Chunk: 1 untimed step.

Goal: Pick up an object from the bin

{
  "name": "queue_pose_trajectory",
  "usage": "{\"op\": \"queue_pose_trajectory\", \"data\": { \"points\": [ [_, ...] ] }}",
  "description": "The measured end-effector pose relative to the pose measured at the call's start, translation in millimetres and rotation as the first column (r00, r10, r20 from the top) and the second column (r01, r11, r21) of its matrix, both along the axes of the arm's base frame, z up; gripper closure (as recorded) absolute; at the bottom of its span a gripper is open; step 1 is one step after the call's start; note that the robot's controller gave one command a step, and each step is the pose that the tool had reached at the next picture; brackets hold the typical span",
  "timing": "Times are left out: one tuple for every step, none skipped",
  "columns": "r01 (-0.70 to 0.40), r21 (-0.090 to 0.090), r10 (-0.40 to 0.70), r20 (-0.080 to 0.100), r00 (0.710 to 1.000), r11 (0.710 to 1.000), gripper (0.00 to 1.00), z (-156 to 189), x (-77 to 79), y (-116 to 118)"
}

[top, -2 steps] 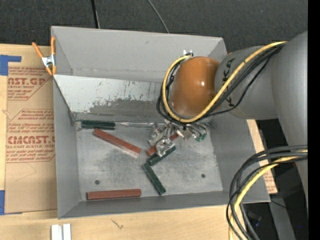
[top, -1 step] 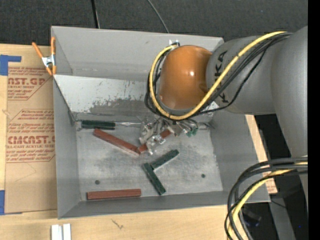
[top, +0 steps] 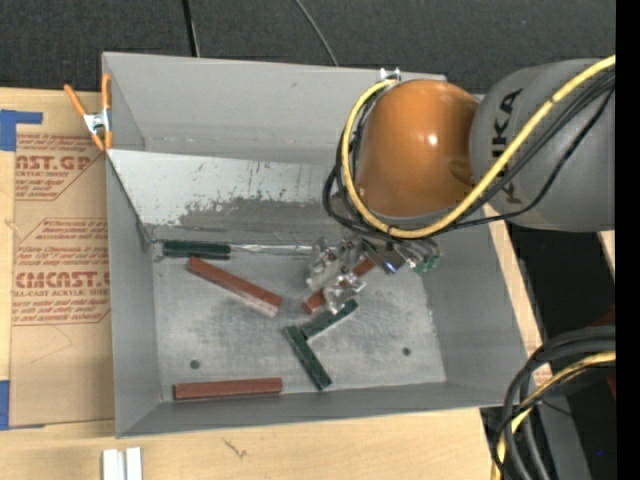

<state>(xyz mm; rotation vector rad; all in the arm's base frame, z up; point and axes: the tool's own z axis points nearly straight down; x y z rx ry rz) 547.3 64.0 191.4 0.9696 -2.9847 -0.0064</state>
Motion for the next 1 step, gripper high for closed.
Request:
{"op": "queue_pose_trajectory", "data": {
  "points": [
    [0.027,-0.004,-0.027,0.006,1.000,1.000,1.00,35.5,18.5,5.0]
  ]
}}
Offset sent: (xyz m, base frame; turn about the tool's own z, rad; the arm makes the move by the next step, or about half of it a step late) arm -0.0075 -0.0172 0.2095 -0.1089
